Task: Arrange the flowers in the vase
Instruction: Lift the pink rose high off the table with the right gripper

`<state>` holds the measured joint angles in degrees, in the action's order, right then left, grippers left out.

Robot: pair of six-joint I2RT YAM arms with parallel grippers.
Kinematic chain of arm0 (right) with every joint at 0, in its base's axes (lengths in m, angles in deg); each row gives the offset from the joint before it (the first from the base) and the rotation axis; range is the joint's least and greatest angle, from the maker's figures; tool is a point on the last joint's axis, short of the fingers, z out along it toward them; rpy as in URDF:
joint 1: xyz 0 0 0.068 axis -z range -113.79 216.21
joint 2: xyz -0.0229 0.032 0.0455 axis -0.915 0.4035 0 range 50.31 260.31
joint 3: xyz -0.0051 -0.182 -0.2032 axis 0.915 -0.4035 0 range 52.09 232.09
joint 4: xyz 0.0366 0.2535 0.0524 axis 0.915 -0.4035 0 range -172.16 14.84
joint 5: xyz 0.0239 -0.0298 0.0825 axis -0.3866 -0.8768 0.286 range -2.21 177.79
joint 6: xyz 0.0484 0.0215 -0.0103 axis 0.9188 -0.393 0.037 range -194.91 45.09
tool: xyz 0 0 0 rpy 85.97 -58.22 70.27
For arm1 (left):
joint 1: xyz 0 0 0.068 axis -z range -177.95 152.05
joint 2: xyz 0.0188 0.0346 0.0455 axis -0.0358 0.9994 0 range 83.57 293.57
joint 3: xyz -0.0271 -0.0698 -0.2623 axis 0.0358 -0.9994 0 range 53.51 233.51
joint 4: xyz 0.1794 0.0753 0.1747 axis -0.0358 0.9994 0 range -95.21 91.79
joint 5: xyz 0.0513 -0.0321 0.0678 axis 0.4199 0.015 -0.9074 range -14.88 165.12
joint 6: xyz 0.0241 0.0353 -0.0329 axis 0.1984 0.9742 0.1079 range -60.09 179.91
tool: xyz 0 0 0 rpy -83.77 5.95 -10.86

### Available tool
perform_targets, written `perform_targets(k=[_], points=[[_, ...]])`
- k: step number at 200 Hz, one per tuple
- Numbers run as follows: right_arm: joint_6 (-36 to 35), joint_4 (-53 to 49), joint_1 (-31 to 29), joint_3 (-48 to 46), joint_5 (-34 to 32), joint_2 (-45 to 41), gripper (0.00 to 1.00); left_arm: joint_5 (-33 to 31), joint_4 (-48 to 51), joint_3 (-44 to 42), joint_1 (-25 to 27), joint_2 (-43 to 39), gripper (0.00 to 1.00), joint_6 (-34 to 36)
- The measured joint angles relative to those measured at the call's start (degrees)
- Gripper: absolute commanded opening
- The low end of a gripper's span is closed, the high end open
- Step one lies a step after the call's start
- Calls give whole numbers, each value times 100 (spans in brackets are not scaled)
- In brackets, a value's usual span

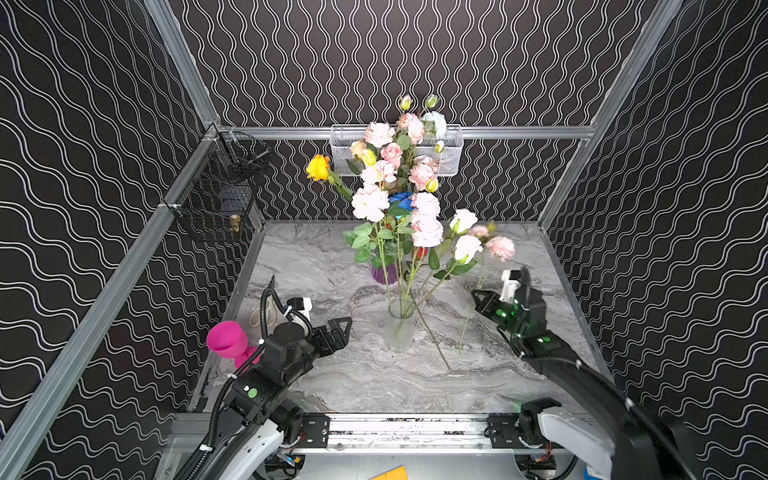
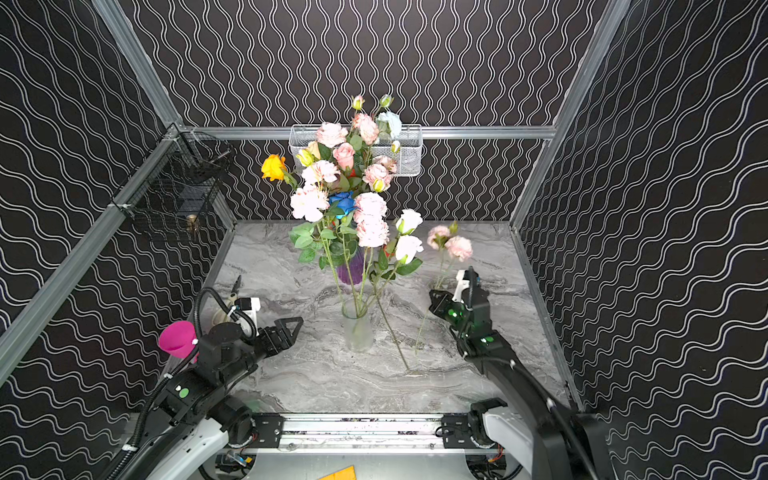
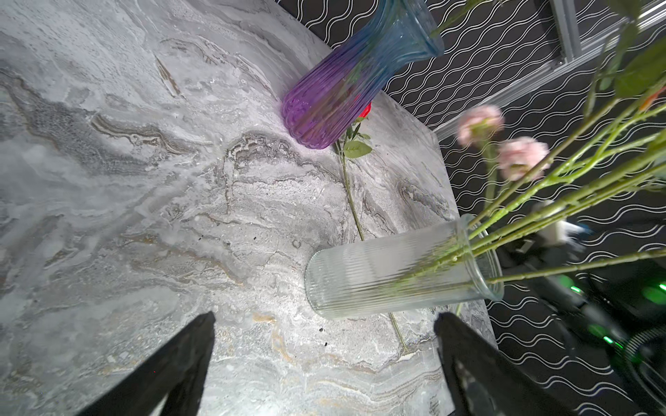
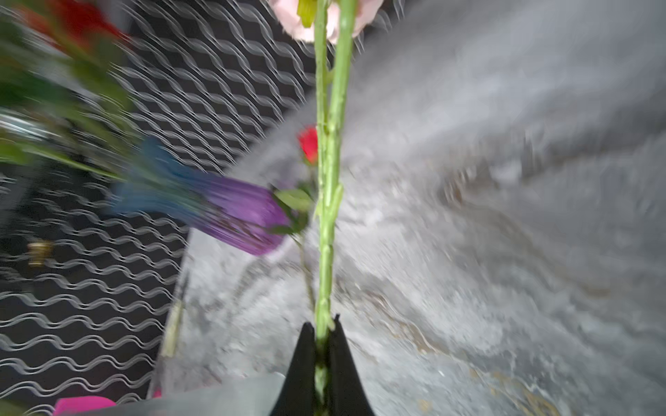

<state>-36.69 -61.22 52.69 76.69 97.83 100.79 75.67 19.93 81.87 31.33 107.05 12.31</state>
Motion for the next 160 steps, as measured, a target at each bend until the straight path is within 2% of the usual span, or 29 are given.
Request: perform_targets(k=[36, 58, 92, 138, 160], points=[[-481, 452, -350, -282, -286, -2157, 0, -76, 70, 35, 0, -385, 99, -2], [-820, 894, -660, -278, -455, -2739, 0, -98, 68, 2, 0, -682, 99, -4], [-1064, 1294, -859, 94, -485, -2697, 0, -175, 205, 70, 0, -909, 98, -2], [-1130, 1869, -1067, 793, -83, -2264, 0, -461, 776, 240, 0, -1239, 99, -11], [-1189, 2076, -1375, 1029, 28, -1980, 0, -551, 1008, 247, 0, -1311, 98, -24]])
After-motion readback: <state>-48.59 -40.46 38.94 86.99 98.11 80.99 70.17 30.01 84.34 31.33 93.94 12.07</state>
